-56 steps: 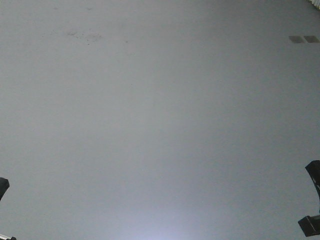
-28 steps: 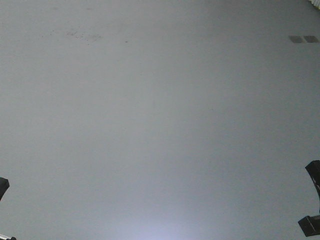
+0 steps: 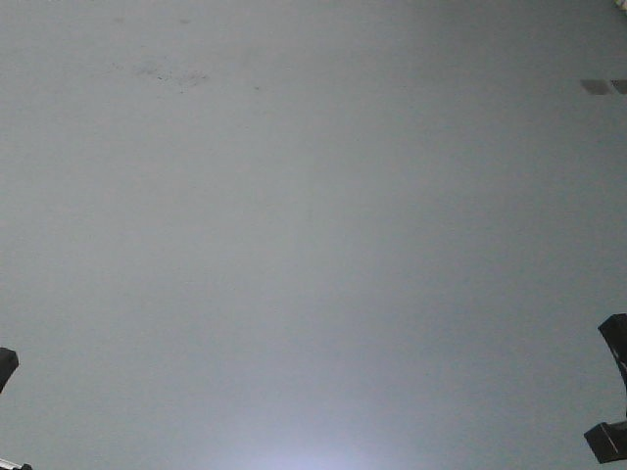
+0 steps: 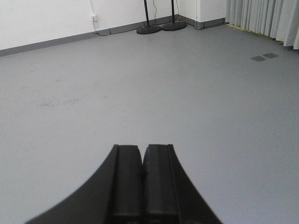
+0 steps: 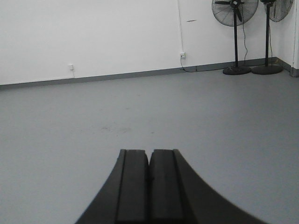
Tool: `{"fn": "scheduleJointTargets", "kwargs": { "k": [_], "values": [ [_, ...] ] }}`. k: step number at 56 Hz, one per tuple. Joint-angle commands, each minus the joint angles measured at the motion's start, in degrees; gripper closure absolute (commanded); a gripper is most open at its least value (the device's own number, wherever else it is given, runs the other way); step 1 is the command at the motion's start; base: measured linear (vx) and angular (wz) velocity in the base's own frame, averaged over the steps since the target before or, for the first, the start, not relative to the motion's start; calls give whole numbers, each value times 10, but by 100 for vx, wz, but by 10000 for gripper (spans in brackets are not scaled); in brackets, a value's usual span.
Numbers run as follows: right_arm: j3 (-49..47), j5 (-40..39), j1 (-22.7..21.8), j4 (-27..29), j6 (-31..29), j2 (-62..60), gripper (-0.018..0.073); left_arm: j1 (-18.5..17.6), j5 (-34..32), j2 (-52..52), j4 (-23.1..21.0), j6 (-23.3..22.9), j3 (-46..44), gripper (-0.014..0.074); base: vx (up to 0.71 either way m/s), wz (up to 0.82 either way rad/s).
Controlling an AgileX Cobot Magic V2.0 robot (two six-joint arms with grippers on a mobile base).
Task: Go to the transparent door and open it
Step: 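Drive the base forward across the grey floor, turning toward the door, then drive toward the white-framed glass sliding door on the wooden platform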
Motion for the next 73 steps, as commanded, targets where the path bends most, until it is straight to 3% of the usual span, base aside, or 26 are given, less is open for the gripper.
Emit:
{"fn": "scheduleJointTargets", "kwargs": {
  "k": [1,73],
  "values": [
    [1,-46,-1,-3,-5,-9,561,1,-47,-8,-4,-5,-11,594,22,9],
    [1,-46,-1,-3,-5,-9,561,1,-47,-8,-4,-5,-11,594,37,25]
  ]
}}
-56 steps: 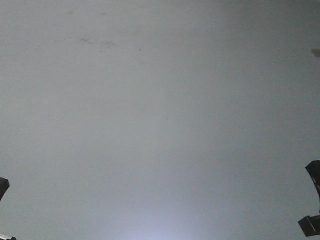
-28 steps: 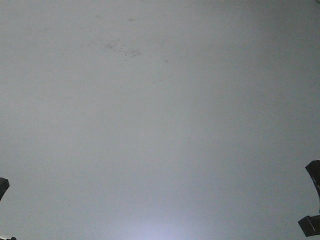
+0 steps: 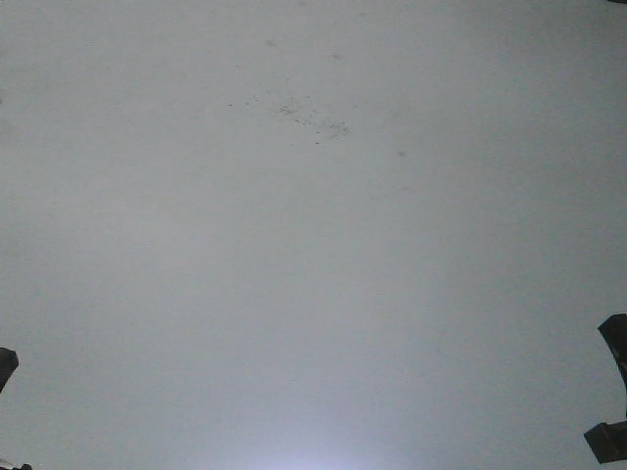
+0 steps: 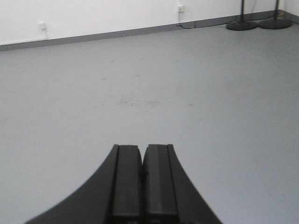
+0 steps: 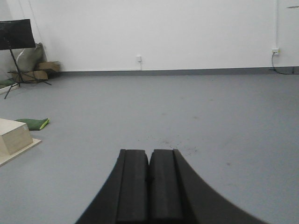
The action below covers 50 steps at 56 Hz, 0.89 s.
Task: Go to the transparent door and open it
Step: 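Drive toward the white-framed glass sliding door on the wooden platform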
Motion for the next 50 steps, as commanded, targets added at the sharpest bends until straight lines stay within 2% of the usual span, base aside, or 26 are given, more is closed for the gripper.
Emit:
{"fn": "scheduleJointTargets", "kwargs": {
  "k": [1,22,50],
  "values": [
    [1,-46,-1,-3,-5,-9,561,1,-47,-8,-4,-5,-11,594,45,34],
    [1,-46,-1,-3,-5,-9,561,1,-47,-8,-4,-5,-11,594,46,39],
    [1,-46,-1,-3,-5,-9,561,1,-47,-8,-4,-5,-11,594,51,58]
  ]
}}
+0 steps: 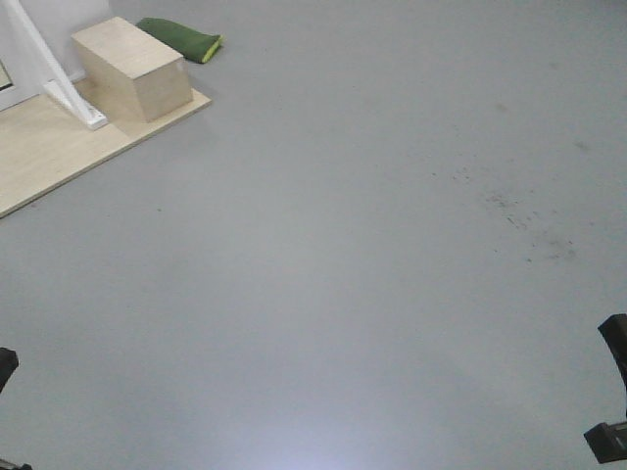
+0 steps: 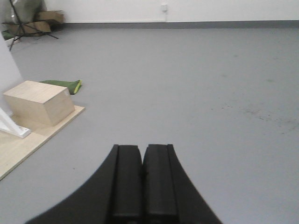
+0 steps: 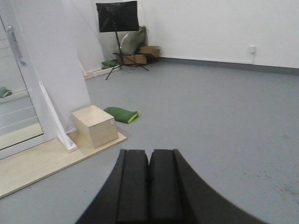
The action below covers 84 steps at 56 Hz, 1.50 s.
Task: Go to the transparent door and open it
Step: 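Drive toward the white-framed glass sliding door on the wooden platform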
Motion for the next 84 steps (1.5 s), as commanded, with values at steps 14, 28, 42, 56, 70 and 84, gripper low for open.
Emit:
{"fn": "scheduleJointTargets", "kwargs": {
  "k": [14,28,42,56,70,84],
  "values": [
    [1,-46,-1,-3,-5,-9,561,1,-47,-8,-4,-5,-11,594,52,52],
    [1,-46,-1,-3,-5,-9,561,1,-47,-8,-4,-5,-11,594,53,46],
    [1,-46,-1,-3,-5,-9,561,1,-47,-8,-4,-5,-11,594,52,44],
    [1,-46,-1,-3,-5,-9,561,1,-47,-8,-4,-5,-11,594,52,47],
    [1,-46,-1,-3,-5,-9,561,1,-47,-8,-4,-5,-11,594,54,54],
    [1,-45,-1,-3,-5,-9,561,1,-47,-8,-4,-5,-11,594,55,46]
  ]
}}
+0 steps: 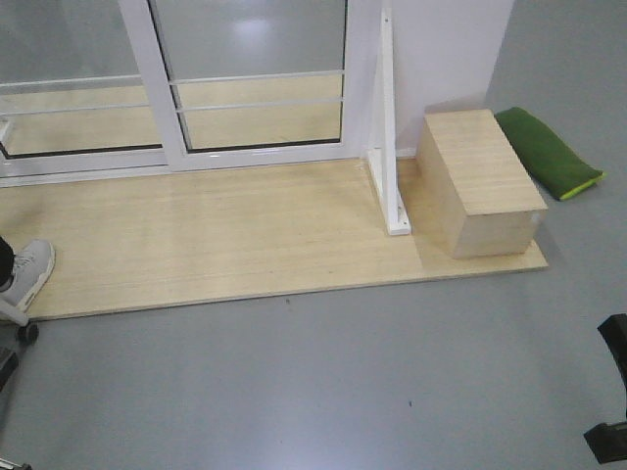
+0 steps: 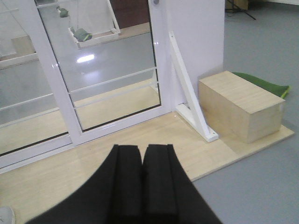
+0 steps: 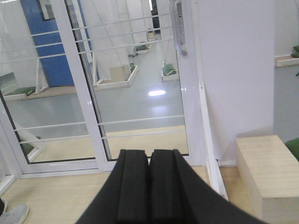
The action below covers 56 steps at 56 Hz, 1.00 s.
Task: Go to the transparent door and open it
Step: 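Drive toward the white-framed glass sliding door on the wooden platform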
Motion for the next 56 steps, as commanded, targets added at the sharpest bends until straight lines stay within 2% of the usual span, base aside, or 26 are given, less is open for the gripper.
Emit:
{"fn": "scheduleJointTargets", "kwargs": {
  "k": [1,19,56],
  "values": [
    [1,-45,-1,-3,-5,-9,561,1,-47,-8,-4,-5,-11,594,55,35],
    [1,-45,-1,-3,-5,-9,561,1,-47,-8,-4,-5,-11,594,55,19],
    [1,-45,-1,-3,-5,-9,561,1,-47,-8,-4,-5,-11,594,49,4]
  ]
}}
